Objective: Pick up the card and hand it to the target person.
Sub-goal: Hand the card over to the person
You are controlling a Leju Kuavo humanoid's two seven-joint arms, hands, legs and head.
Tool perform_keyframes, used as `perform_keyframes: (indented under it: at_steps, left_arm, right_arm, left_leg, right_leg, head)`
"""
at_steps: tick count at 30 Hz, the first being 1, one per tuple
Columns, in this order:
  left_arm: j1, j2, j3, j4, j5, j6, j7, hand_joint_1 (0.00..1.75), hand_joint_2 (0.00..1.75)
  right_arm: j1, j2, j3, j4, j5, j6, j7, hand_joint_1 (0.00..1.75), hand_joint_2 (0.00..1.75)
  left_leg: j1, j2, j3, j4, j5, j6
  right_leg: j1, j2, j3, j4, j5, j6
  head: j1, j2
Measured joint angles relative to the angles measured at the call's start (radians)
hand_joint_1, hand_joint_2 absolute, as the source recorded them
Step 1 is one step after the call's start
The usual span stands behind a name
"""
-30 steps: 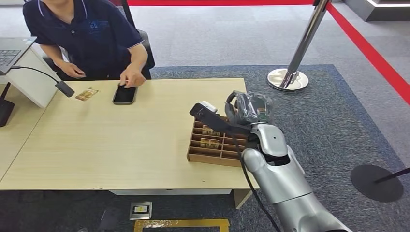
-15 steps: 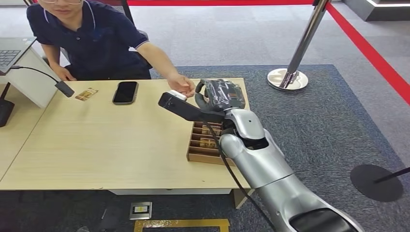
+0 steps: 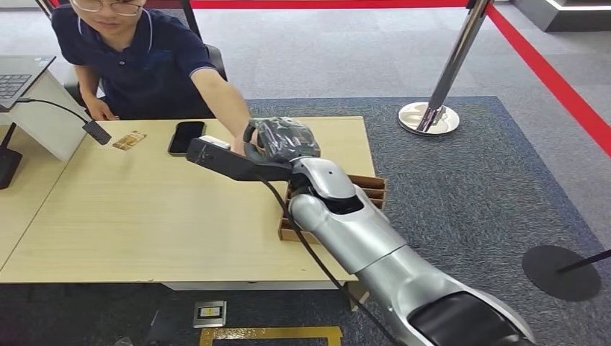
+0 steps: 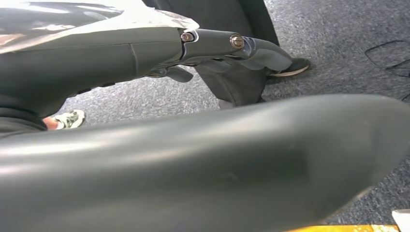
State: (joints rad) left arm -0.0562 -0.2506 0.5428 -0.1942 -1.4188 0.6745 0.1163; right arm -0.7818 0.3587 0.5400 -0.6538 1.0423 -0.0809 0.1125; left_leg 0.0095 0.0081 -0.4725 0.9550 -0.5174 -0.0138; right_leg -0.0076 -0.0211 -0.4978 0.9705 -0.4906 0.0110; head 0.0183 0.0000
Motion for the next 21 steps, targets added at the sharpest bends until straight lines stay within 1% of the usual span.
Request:
perform_keyframes:
  at_steps: [1, 2, 5, 6, 10, 15, 21]
  left_arm:
    - [0.000, 0.000, 0.000, 0.000, 0.002, 0.001, 0.000, 0.00, 0.00]
    - [0.000, 0.000, 0.000, 0.000, 0.003, 0.002, 0.000, 0.00, 0.00]
    - [0.001, 0.000, 0.001, 0.000, 0.004, 0.003, -0.001, 0.00, 0.00]
    - [0.001, 0.000, 0.001, 0.000, 0.004, 0.003, -0.002, 0.00, 0.00]
    - [0.000, 0.000, 0.001, 0.000, 0.003, 0.003, -0.003, 0.00, 0.00]
    - [0.001, 0.000, 0.001, 0.000, 0.005, 0.003, -0.004, 0.00, 0.00]
    - [0.002, 0.000, 0.001, 0.000, 0.009, 0.003, -0.005, 0.00, 0.00]
  right_arm:
    - [-0.003, 0.001, 0.013, 0.003, -0.010, 0.000, 0.004, 1.35, 1.75]
    - [-0.005, 0.002, 0.025, 0.007, -0.018, -0.001, 0.006, 1.23, 1.75]
    - [-0.008, 0.003, 0.055, 0.018, -0.030, -0.003, 0.012, 0.24, 1.75]
    - [-0.008, 0.004, 0.063, 0.022, -0.033, -0.005, 0.014, 0.00, 1.75]
    - [-0.009, 0.004, 0.092, 0.039, -0.036, -0.021, 0.021, 0.00, 0.00]
    - [-0.009, 0.004, 0.110, 0.059, -0.035, -0.046, 0.030, 0.00, 0.00]
    - [-0.006, 0.000, 0.113, 0.075, -0.013, -0.101, 0.029, 0.00, 0.00]
  left_leg:
    - [0.000, 0.000, 0.000, 0.000, 0.000, 0.000]
    - [0.000, 0.000, 0.000, 0.000, 0.000, 0.000]
    - [0.000, 0.000, 0.000, 0.000, 0.000, 0.000]
    - [0.000, 0.000, 0.000, 0.000, 0.000, 0.000]
    - [0.000, 0.000, 0.000, 0.000, 0.000, 0.000]
    - [0.000, 0.000, 0.000, 0.000, 0.000, 0.000]
    - [0.000, 0.000, 0.000, 0.000, 0.000, 0.000]
  right_leg:
    - [0.000, 0.000, 0.000, 0.000, 0.000, 0.000]
    - [0.000, 0.000, 0.000, 0.000, 0.000, 0.000]
    - [0.000, 0.000, 0.000, 0.000, 0.000, 0.000]
    - [0.000, 0.000, 0.000, 0.000, 0.000, 0.000]
    - [0.000, 0.000, 0.000, 0.000, 0.000, 0.000]
    - [0.000, 0.000, 0.000, 0.000, 0.000, 0.000]
    - [0.000, 0.000, 0.000, 0.000, 0.001, 0.000]
  head:
    - [0.000, 0.000]
    - [0.000, 0.000]
    - [0.000, 0.000]
    - [0.000, 0.000]
    - [0.000, 0.000]
    - [0.000, 0.000]
    - [0.000, 0.000]
